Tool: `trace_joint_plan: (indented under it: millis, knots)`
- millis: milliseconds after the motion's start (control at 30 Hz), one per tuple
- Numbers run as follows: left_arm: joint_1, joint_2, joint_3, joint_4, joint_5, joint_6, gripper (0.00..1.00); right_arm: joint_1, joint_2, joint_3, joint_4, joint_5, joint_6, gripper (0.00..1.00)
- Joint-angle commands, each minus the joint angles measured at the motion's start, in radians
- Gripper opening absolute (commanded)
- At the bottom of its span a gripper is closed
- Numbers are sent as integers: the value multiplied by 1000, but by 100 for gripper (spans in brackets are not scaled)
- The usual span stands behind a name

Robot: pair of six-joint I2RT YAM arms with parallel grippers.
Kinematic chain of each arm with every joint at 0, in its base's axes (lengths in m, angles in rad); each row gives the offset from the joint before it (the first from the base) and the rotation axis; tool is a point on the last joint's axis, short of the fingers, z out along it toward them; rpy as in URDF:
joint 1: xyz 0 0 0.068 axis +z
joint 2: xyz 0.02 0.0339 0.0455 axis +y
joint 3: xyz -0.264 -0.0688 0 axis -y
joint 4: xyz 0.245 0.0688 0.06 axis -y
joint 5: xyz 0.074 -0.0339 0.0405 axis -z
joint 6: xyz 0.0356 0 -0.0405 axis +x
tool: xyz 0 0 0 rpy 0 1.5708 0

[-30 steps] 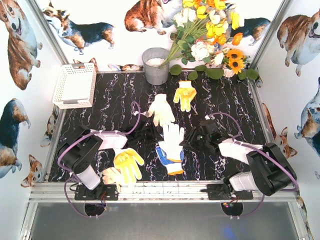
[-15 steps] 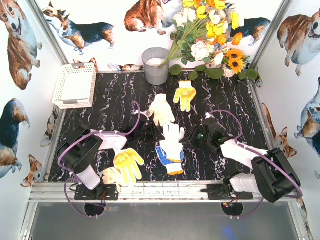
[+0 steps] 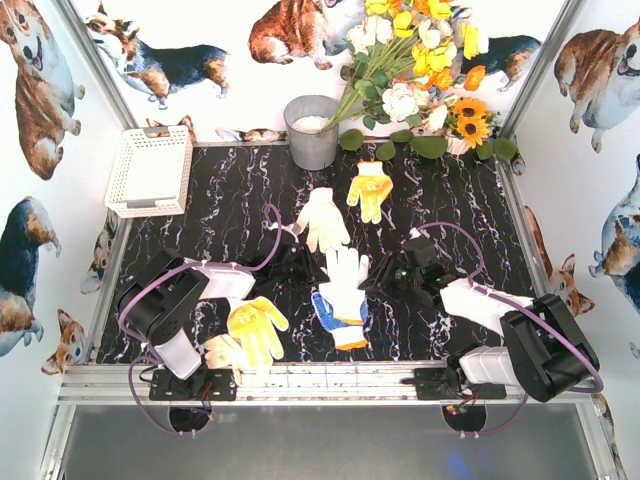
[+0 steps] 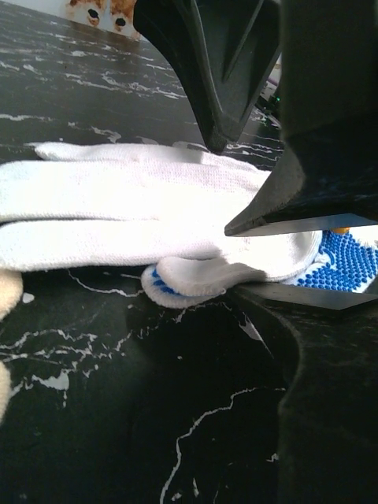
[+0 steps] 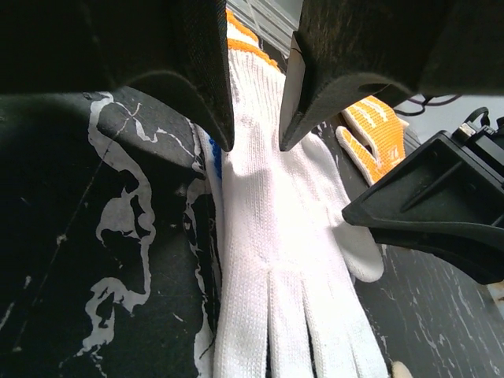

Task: Put the gloves into the storage basket
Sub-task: Pair the glove with the glove.

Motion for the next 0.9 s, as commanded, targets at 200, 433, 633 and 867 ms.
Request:
trace_joint_plan:
  millis: [200, 433, 633, 867]
  knots:
    - [5, 20, 0, -37, -10, -3, 19, -5, 9, 16, 2, -1, 12, 31]
    - [5, 22, 3, -39, -8, -2, 14, -5, 14, -2, -18, 29, 24, 32]
    - [6, 23, 0, -44, -11, -1, 11, -5, 32, 5, -13, 23, 20, 33]
    - [4, 12, 1, -54, -15, 9, 9, -5, 55, 9, 49, -11, 18, 23]
